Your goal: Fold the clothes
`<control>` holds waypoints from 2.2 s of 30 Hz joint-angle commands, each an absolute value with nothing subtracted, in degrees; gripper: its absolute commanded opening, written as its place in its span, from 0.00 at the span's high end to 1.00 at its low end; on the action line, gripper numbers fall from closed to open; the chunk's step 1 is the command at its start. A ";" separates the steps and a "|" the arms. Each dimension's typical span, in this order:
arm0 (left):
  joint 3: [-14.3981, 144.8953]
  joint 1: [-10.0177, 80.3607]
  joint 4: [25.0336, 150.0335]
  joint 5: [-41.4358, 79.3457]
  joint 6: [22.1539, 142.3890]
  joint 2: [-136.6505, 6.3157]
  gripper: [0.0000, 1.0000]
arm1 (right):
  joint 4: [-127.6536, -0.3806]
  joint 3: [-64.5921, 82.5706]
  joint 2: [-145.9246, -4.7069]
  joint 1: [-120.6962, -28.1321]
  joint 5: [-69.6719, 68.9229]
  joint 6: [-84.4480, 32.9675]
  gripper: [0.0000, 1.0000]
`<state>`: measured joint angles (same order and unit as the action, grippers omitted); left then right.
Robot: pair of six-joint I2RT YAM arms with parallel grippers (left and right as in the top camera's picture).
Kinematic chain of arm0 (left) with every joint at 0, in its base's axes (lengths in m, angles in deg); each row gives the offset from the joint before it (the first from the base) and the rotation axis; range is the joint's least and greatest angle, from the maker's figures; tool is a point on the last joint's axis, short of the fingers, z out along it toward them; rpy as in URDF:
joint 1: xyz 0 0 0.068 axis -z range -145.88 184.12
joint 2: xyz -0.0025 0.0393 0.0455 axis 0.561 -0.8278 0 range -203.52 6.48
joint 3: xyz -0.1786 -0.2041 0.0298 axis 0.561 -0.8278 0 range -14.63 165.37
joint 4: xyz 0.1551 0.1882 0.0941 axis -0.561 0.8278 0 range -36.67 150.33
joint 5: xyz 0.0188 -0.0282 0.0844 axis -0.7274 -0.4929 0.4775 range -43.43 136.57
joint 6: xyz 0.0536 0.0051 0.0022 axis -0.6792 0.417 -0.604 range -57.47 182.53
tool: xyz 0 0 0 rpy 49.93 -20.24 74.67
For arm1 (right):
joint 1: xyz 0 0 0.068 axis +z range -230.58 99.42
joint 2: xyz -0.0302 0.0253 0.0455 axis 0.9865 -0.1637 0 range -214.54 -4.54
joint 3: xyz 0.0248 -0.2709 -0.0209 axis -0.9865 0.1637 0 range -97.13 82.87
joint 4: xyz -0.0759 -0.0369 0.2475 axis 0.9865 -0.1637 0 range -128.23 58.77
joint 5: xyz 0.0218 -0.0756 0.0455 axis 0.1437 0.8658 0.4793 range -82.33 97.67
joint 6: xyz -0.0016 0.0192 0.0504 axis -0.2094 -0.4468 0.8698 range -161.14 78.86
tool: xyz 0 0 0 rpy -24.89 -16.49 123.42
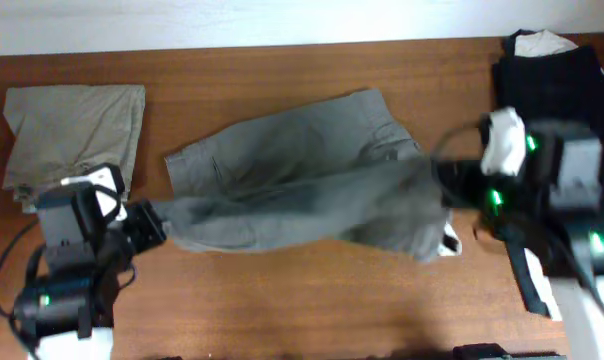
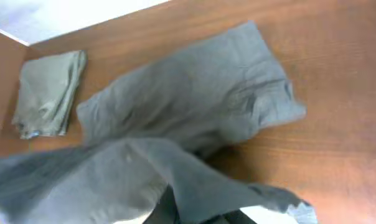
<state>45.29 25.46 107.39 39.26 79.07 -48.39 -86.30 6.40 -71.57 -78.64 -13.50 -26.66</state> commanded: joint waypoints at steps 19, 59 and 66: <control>46.41 25.32 63.63 47.46 72.91 -81.70 0.99 | -30.61 6.03 -107.52 -77.97 -11.40 -26.75 0.96; 47.35 35.25 71.09 49.10 66.30 -102.44 0.99 | -91.50 -9.40 -134.23 -69.64 5.17 -25.72 0.96; 47.37 39.86 72.16 49.31 62.85 -102.40 0.99 | -92.00 -1.34 -126.49 -67.12 4.53 -22.16 0.96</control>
<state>47.50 38.13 71.13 48.96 64.27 -101.70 -89.21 -4.79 -127.39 -68.26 4.01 -23.40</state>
